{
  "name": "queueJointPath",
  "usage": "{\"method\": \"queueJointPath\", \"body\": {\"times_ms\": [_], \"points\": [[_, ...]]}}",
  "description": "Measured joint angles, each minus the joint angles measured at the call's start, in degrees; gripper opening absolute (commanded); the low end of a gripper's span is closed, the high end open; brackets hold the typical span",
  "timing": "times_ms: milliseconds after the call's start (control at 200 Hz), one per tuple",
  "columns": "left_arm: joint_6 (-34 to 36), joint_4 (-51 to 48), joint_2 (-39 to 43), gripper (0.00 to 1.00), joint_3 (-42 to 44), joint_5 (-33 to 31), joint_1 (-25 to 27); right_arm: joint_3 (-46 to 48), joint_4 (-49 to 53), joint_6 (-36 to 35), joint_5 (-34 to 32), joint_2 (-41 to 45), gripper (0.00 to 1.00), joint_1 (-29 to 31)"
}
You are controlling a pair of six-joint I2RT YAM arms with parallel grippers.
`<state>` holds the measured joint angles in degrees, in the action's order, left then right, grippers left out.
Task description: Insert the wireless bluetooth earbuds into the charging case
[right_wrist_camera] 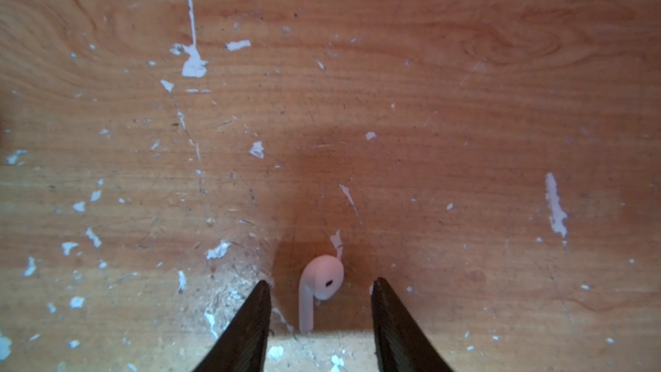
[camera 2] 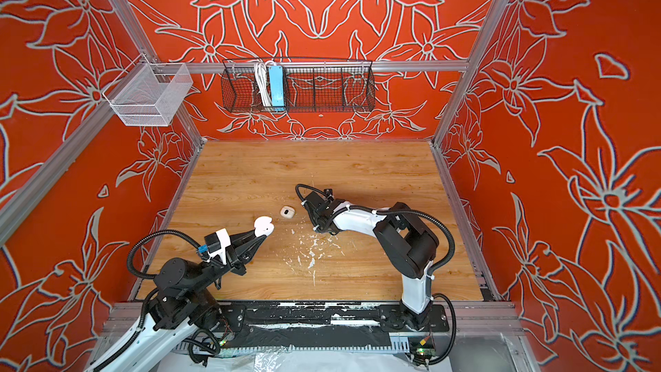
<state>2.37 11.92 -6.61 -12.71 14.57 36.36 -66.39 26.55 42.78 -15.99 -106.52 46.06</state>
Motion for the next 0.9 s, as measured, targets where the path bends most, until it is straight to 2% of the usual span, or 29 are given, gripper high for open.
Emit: {"method": "queueJointPath", "body": {"times_ms": [70, 611, 691, 896], "points": [[0.0, -0.2, 0.5, 0.0, 0.0, -0.2, 0.0, 0.0, 0.1, 0.3, 0.1, -0.1, 0.37, -0.2], [0.0, -0.5, 1.4, 0.0, 0.0, -0.5, 0.0, -0.1, -2.2, 1.3, 2.0, -1.0, 0.36, -1.5], [0.0, -0.5, 1.4, 0.0, 0.0, -0.5, 0.0, -0.1, -2.4, 1.4, 2.4, -1.0, 0.28, -1.5], [0.0, -0.8, 1.4, 0.0, 0.0, -0.5, 0.0, 0.0, -3.1, 1.7, 3.0, -1.0, 0.26, -1.5]]}}
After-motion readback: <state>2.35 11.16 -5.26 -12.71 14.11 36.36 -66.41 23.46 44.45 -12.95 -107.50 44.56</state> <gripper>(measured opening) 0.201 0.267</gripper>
